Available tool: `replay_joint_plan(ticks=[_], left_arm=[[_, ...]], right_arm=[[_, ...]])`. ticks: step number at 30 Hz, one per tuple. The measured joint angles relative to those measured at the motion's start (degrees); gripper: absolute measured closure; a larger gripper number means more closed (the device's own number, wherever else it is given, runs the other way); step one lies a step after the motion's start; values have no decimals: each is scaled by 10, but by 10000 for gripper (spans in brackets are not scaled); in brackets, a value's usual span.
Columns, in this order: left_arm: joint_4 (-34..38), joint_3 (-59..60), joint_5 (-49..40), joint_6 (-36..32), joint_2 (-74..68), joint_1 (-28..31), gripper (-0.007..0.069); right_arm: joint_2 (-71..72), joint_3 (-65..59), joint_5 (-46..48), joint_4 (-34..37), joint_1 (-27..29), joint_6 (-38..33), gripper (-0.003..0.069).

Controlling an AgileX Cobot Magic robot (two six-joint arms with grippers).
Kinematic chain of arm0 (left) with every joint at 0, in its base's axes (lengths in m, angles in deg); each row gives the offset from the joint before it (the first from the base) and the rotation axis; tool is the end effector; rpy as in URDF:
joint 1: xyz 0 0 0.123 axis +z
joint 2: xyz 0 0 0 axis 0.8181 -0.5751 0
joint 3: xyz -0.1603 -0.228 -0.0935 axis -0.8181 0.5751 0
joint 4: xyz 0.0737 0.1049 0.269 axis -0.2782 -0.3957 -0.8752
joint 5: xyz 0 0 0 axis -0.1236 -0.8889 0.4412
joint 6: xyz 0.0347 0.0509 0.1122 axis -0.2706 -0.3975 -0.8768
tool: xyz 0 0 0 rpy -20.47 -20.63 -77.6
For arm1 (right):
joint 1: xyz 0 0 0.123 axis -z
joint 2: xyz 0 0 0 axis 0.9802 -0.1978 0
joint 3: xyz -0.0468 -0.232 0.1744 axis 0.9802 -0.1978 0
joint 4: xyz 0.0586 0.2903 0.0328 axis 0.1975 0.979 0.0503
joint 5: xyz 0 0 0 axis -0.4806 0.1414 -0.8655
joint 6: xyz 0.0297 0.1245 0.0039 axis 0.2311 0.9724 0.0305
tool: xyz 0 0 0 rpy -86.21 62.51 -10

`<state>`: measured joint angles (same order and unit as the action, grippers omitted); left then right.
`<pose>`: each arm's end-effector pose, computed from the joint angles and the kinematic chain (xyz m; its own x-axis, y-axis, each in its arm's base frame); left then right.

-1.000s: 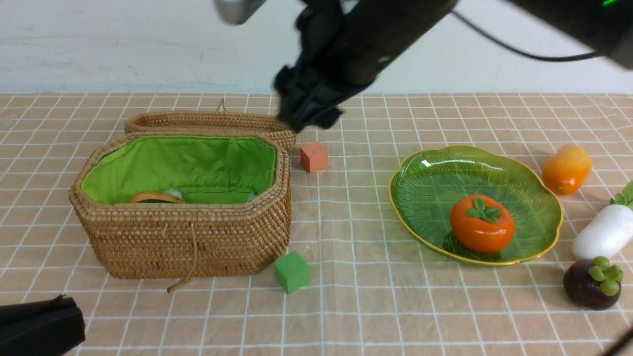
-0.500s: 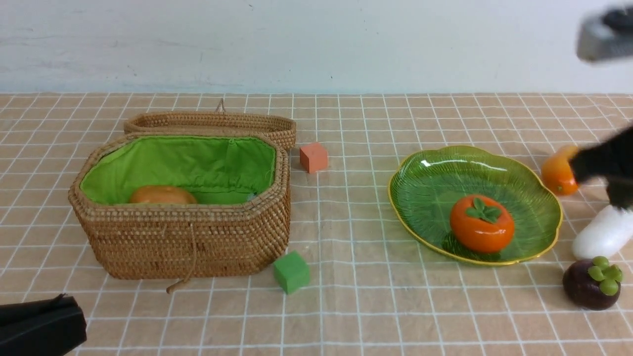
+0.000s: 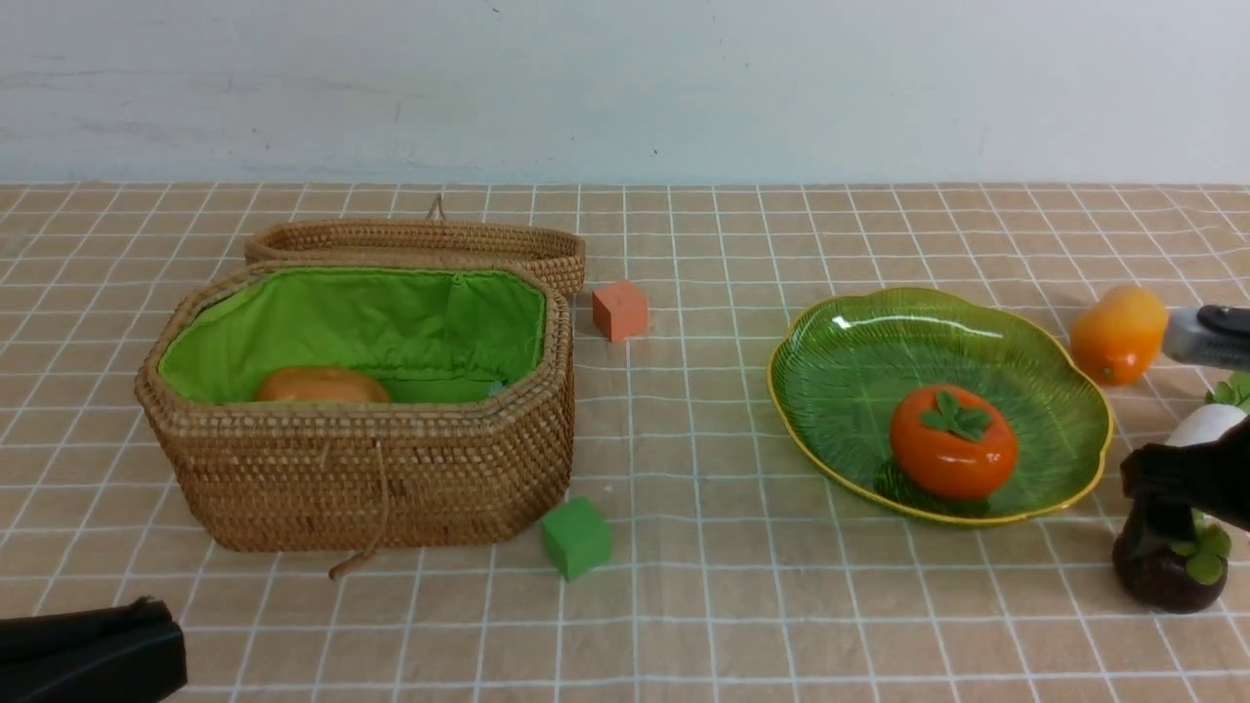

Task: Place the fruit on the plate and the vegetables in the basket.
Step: Use the right arm to grab a mangosteen and put it into the right plate

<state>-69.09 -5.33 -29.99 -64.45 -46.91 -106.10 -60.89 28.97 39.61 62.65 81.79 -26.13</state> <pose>0.0917 -0.1081 0.3565 -0.1518 0.0984 -0.9835 0.7542 0.6547 -0.0509 0.3474 -0.0156 0.1649 -0.9267 0.1970 -0.3199 0.1822 0.9803 0.0758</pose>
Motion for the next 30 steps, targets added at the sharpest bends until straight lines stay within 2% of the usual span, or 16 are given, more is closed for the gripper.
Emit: replay_joint_plan(ticks=[3, 9, 15, 18, 22, 23, 26, 27, 30], left_arm=[[0, 0, 8, -2, 0, 0, 626], [0, 0, 15, -2, 0, 0, 623], [0, 0, 17, -2, 0, 0, 621], [0, 0, 17, -2, 0, 0, 621], [0, 0, 29, -2, 0, 0, 621], [0, 0, 48, -2, 0, 0, 621], [0, 0, 75, -2, 0, 0, 620], [0, 0, 98, -2, 0, 0, 620], [0, 0, 116, -2, 0, 0, 620]], right_arm=[[-48, 0, -46, 2, 2, -3, 33], [-79, 5, -67, -2, 2, -16, 111], [-77, 8, -54, -3, 2, -21, 111], [-50, 6, 4, 16, 2, -22, 111], [16, 10, 35, 74, 2, -35, 111], [45, 23, 10, 116, 2, -64, 111], [54, 41, -36, 159, 2, -94, 111], [40, 56, -89, 188, 2, -119, 111], [-6, 75, -130, 212, 2, -141, 111]])
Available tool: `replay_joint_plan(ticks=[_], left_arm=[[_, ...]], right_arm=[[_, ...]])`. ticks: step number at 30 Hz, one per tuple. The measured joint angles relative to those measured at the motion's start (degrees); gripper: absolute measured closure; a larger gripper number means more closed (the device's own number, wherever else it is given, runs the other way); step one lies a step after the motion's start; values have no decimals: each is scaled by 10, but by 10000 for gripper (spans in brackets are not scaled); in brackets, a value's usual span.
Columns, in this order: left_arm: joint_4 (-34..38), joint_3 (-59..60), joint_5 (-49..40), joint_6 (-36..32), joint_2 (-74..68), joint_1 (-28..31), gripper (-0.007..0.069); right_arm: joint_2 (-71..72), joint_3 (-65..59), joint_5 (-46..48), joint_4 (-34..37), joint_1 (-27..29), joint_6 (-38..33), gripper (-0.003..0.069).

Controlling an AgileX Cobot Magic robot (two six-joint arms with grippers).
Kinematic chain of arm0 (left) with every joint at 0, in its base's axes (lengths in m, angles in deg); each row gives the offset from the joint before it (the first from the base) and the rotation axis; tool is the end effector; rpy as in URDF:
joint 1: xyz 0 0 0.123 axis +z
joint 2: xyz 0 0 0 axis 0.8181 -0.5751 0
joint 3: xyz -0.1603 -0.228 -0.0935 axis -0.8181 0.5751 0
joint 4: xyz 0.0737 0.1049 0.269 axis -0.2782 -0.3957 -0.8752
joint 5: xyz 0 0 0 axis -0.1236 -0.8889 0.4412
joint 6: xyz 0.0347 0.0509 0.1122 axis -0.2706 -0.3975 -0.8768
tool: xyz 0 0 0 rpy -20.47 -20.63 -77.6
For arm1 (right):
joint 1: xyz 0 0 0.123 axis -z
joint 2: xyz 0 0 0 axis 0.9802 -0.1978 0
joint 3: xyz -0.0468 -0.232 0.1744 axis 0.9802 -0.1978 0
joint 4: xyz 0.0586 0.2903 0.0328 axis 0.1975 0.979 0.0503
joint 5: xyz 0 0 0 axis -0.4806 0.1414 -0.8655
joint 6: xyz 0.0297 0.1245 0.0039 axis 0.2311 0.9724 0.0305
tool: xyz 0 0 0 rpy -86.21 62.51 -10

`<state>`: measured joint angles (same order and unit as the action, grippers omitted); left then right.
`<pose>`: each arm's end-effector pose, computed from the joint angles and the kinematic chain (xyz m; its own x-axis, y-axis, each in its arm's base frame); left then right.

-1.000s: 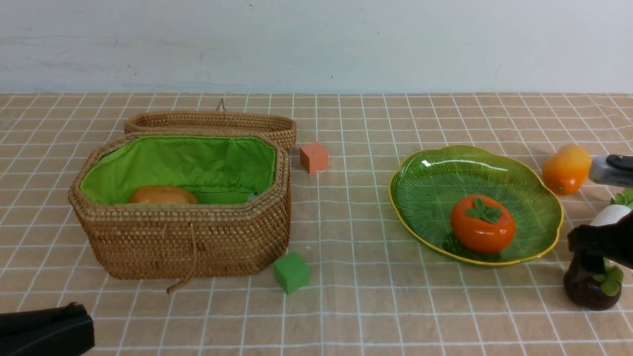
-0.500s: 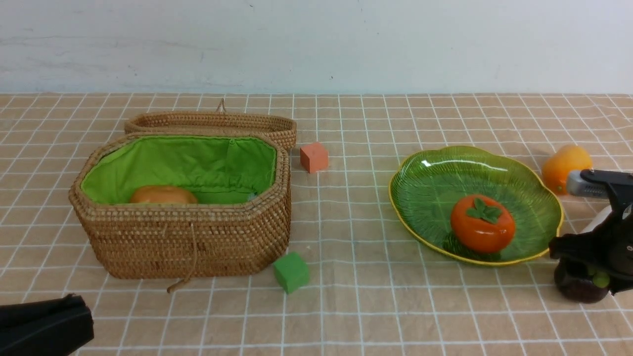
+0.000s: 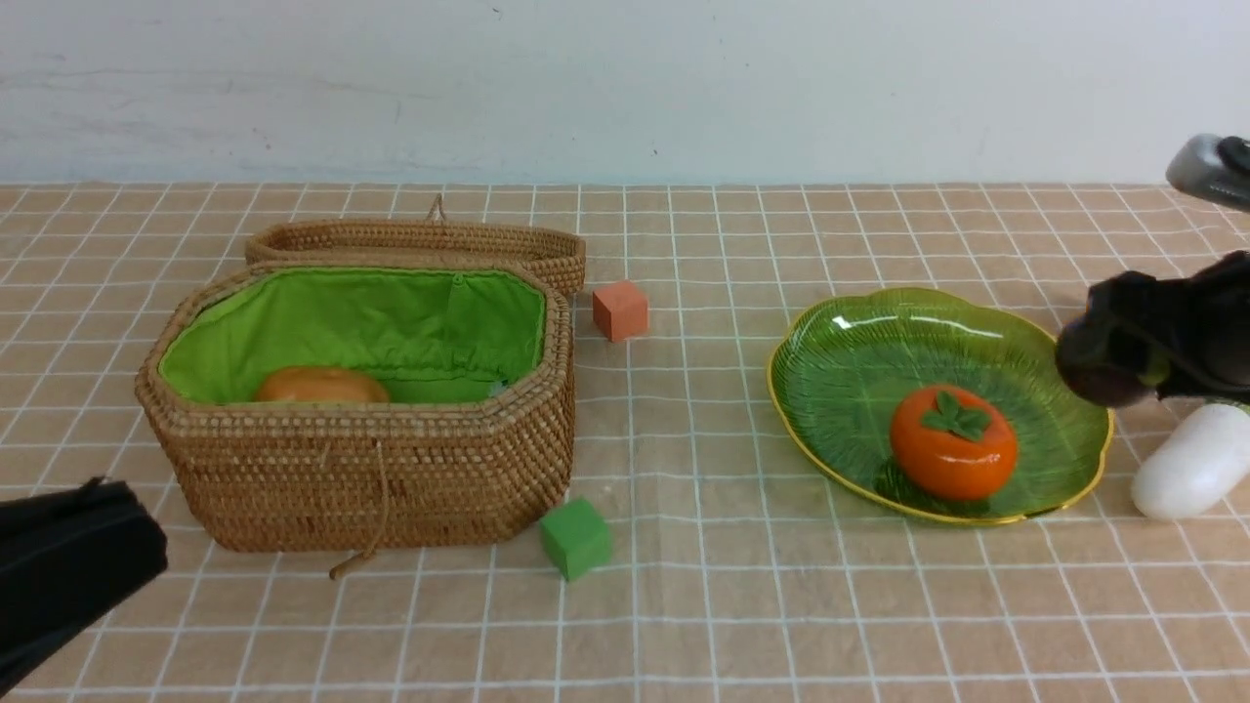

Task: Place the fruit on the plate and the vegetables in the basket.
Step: Use the right arm to grab a mangosteen and put it into the right plate, then take a daikon with your right arm and place it on the basket on the left.

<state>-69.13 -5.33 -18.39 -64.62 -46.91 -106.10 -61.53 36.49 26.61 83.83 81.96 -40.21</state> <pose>0.0919 -0.1105 0.3823 -0.0199 -0.0525 -0.9984 0.7680 0.6386 -0.0489 0.4059 0.0010 0.2238 -0.7484 0.2721 -0.6049 0.1065 0.9494 0.2953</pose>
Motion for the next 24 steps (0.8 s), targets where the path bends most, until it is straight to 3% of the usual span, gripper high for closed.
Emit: replay_joint_plan(ticks=[6, 12, 18, 24], left_arm=[[0, 0, 6, 0, 0, 0, 618], [0, 0, 6, 0, 0, 0, 618], [-8, 0, -32, 0, -2, 0, 618], [-11, 0, -74, 9, -29, 0, 618]], right_arm=[[-120, 56, -36, 12, 0, -27, 106], [-126, 97, 19, 4, 0, -27, -19], [-73, 120, 118, -49, 10, 0, 22], [-47, 124, 166, -135, 60, 132, 85]])
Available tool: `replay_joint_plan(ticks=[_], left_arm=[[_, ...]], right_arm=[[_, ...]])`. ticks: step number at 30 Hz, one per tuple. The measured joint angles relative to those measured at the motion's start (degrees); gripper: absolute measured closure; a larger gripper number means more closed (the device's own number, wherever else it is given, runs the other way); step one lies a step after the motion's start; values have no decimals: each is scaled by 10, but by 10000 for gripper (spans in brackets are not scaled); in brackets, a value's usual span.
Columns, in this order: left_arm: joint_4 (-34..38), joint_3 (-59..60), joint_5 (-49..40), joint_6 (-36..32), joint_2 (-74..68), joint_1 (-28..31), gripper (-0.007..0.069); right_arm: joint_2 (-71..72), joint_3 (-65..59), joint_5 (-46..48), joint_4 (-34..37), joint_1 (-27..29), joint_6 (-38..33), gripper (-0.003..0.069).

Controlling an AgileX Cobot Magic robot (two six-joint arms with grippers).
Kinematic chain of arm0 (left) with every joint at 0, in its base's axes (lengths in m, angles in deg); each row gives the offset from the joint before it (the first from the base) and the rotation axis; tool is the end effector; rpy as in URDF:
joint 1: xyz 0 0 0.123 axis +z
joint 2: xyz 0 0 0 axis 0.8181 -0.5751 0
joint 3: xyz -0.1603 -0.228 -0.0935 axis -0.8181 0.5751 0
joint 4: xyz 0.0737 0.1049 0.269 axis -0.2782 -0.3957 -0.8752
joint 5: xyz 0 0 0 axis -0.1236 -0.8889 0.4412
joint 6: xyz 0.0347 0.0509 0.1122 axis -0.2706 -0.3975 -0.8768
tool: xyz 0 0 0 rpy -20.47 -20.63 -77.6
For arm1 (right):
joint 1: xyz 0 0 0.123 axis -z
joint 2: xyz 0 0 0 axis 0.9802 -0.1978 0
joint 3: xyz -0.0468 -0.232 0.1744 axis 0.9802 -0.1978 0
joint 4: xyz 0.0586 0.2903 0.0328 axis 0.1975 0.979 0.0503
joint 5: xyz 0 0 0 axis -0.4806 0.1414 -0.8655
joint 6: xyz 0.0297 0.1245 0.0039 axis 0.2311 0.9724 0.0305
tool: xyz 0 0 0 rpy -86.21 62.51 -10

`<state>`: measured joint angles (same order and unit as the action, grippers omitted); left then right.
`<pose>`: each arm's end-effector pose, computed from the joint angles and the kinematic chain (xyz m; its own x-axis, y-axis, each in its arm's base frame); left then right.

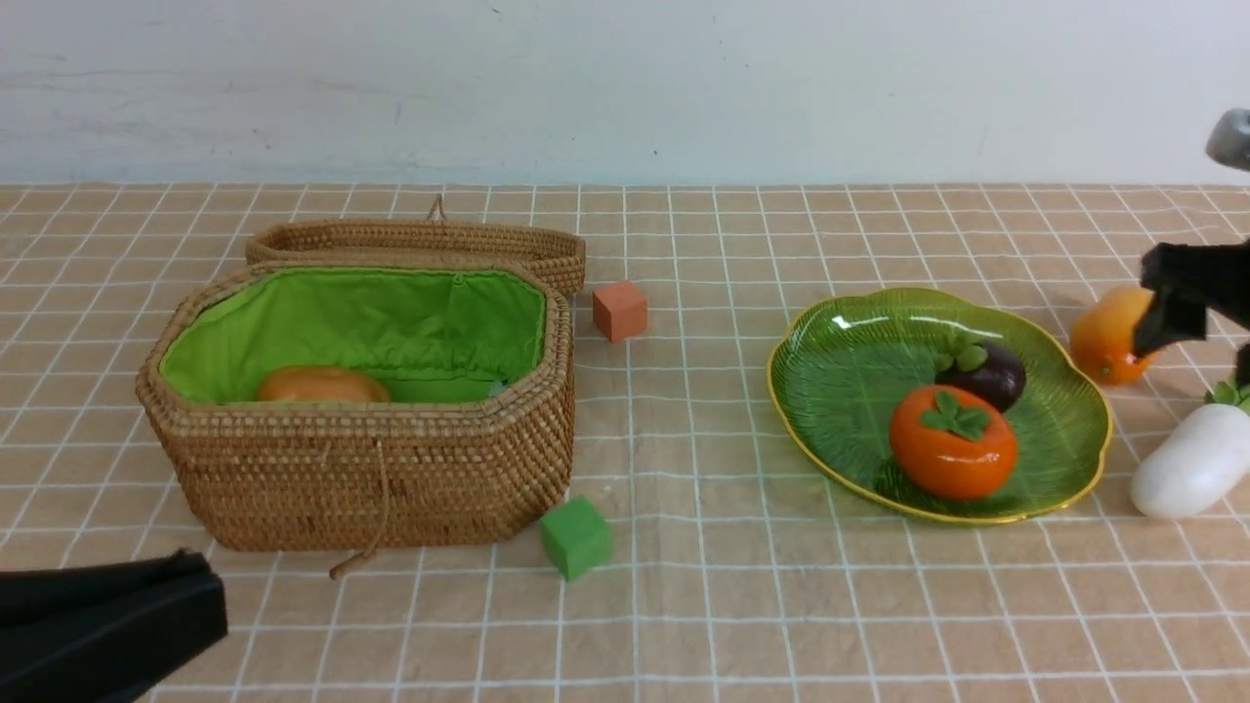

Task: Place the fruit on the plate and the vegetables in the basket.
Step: Take a daikon with your right arm and place it on the basket on the left.

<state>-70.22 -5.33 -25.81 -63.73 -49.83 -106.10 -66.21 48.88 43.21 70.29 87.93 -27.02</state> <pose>0.1006 -0.1183 0.3582 -0.1324 0.0857 -0.9875 0.7529 0.6567 -0.0439 0.4181 -0.0524 0.2435 -0.8075 0.3544 -0.4716 0.2823 0.9341 0.2185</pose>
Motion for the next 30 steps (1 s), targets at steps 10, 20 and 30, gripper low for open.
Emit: replay_joint_plan(ticks=[10, 20, 30], left_arm=[[-5, 0, 0, 4, -6, 0, 617], [-12, 0, -7, 37, -6, 0, 612], [-159, 0, -97, 230, -6, 0, 610]], right_arm=[[-136, 0, -82, -12, 49, 83, 87], [-179, 5, -52, -9, 49, 33, 197], [24, 78, 81, 58, -85, -91, 197]])
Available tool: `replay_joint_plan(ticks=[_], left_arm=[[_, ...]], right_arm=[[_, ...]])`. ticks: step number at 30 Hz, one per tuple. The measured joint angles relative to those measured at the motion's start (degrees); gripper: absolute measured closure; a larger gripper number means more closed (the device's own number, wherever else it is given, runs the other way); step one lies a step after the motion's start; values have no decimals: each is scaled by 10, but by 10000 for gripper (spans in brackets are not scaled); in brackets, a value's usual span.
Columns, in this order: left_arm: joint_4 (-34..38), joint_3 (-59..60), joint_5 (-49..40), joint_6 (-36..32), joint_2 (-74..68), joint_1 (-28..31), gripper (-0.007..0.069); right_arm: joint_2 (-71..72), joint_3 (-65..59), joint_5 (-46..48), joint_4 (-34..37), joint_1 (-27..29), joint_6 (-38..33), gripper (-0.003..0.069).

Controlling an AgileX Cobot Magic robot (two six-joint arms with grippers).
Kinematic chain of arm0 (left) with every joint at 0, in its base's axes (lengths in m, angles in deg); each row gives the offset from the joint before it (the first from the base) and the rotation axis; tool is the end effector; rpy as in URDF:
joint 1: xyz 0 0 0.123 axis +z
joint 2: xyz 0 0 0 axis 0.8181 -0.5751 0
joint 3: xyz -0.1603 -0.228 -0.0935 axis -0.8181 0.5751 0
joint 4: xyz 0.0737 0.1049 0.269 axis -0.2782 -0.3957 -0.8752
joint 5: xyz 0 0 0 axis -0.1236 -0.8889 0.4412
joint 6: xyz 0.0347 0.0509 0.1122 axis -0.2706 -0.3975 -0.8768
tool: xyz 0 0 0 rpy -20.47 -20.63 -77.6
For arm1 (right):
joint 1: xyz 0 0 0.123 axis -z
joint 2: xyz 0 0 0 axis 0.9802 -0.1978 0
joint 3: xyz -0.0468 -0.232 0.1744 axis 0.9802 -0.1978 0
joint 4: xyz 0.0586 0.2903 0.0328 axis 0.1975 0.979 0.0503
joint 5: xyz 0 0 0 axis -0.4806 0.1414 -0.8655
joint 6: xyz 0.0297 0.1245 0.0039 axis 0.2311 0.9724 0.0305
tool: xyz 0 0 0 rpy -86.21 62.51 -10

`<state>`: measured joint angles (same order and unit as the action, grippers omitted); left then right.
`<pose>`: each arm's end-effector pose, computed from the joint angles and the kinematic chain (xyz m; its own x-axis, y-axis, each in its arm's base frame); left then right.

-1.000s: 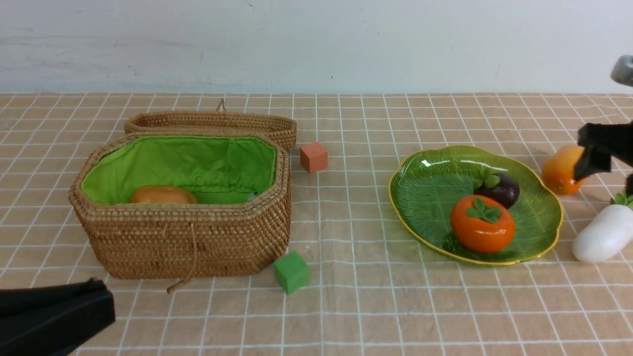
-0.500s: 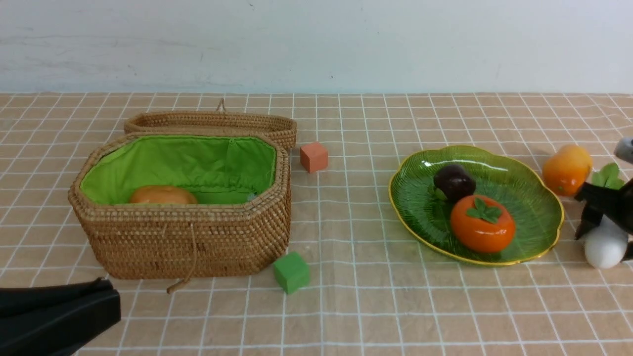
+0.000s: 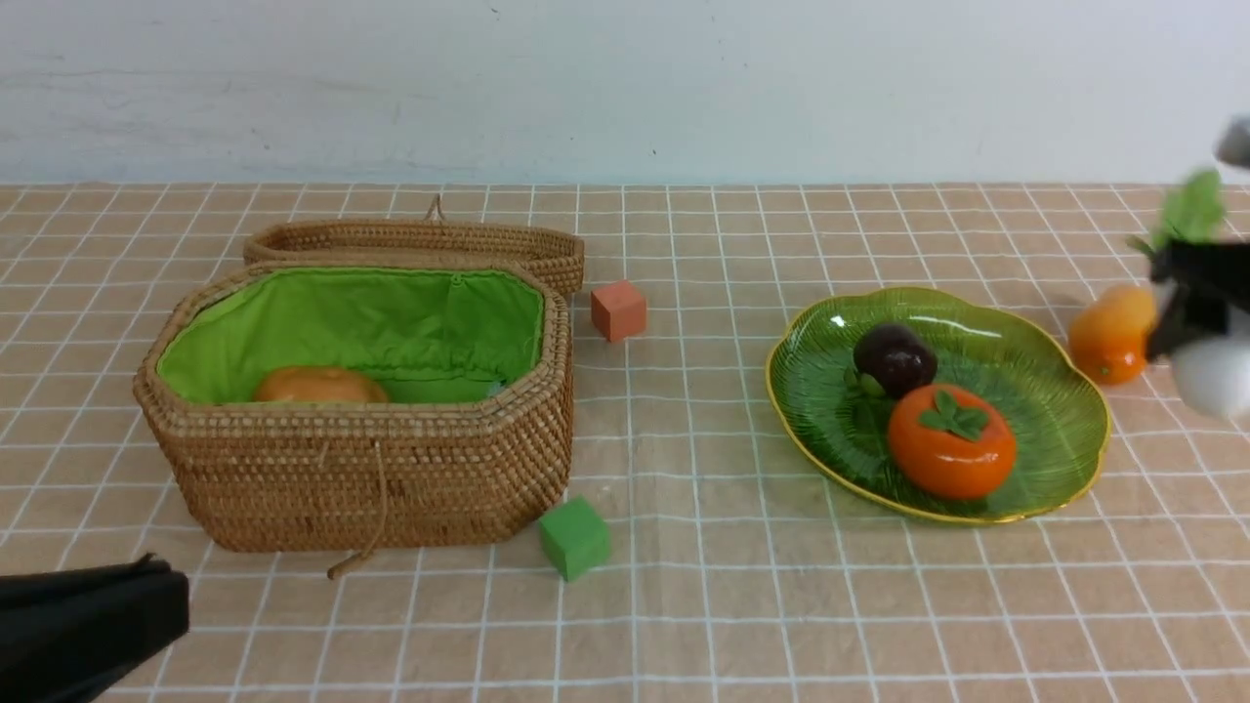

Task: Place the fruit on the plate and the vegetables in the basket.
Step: Take a daikon with your right arm and place it on the basket on the left.

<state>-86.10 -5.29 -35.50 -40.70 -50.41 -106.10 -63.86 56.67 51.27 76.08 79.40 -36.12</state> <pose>0.1146 -0.1017 0.3396 -0.3276 0.0552 -0.9432 0.5859 0.7951 -0.1569 0.4190 0.0224 0.3033 -0.8429 0.1156 -0.5254 -0.0185 0.9699 0.2430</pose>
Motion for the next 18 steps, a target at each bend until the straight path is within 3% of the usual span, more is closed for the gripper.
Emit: replay_joint_plan(ticks=[2, 3, 4, 5, 6, 9, 13, 16, 18], left_arm=[[-39, 0, -14, 51, 0, 0, 610], [-43, 0, -16, 51, 0, 0, 610], [-75, 0, -27, 94, 0, 0, 610], [-78, 0, -29, 97, 0, 0, 610], [-92, 0, -32, 118, 0, 0, 610], [-101, 0, -32, 129, 0, 0, 610], [-101, 0, -27, 130, 0, 0, 610], [-102, 0, -26, 132, 0, 0, 610], [-103, 0, -26, 132, 0, 0, 608]], right_arm=[[10, 37, -14, 60, -77, -93, 197], [10, 41, -16, 74, -86, -116, 197], [-1, 74, -40, 119, -159, -214, 197], [-5, 82, -47, 137, -176, -238, 197], [-29, 115, -76, 176, -242, -324, 197], [-89, 173, -130, 227, -336, -427, 197], [-188, 229, -209, 238, -395, -502, 197], [-255, 254, -253, 235, -410, -513, 193], [-278, 260, -271, 232, -413, -514, 152]])
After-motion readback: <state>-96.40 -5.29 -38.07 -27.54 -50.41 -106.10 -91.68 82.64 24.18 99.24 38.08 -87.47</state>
